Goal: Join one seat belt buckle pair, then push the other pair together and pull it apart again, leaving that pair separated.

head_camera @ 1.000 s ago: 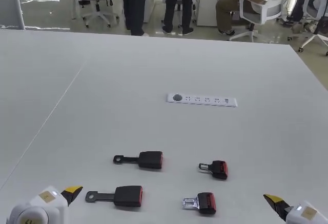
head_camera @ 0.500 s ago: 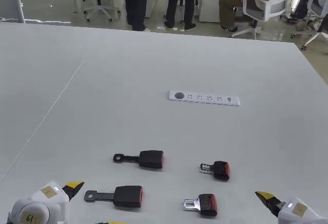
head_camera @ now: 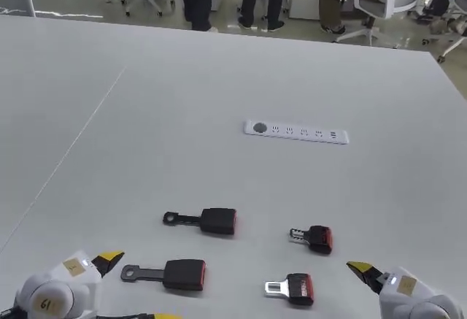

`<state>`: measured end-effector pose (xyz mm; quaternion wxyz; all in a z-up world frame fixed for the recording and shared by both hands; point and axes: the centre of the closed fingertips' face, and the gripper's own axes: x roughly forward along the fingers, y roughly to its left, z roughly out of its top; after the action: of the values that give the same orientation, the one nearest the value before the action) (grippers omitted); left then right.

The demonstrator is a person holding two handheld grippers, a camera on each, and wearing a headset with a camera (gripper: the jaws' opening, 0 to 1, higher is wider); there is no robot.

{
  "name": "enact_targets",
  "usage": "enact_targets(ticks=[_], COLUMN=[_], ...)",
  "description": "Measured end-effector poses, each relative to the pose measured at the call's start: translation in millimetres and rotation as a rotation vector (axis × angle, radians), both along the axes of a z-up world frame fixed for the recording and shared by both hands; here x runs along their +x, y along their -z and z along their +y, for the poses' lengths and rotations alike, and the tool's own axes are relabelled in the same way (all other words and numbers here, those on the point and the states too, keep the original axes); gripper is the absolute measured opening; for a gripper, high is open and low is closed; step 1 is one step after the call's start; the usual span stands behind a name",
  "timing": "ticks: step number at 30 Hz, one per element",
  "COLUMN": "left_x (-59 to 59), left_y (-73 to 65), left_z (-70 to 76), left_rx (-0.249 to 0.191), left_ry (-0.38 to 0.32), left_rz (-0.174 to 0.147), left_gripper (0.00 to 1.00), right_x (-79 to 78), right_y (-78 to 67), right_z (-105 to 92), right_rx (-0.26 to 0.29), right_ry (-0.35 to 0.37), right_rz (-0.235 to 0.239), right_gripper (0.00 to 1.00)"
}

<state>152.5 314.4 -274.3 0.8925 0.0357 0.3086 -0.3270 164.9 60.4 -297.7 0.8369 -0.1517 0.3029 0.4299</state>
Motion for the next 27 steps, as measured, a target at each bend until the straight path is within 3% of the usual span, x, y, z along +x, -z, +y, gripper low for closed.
enact_targets(ticks=[18, 23, 27], left_x=[18.3, 22.3, 26.2], left_y=[18.8, 27.0, 29.8], left_z=[-2.3, -4.0, -6.3], left_rx=[0.014, 0.045, 0.043], left_ry=[0.095, 0.143, 0.17], left_rz=[0.03, 0.038, 0.042], left_gripper=[0.91, 0.86, 0.84], right_x=[10.3, 13.5, 16.0], right_y=[21.2, 28.1, 33.1], right_z=[17.9, 20.1, 22.4], right_rx=[-0.051, -0.066, -0.075], right_ry=[-0.126, -0.165, -0.194], right_rz=[0.075, 0.092, 0.11], right_gripper=[0.84, 0.79, 0.78])
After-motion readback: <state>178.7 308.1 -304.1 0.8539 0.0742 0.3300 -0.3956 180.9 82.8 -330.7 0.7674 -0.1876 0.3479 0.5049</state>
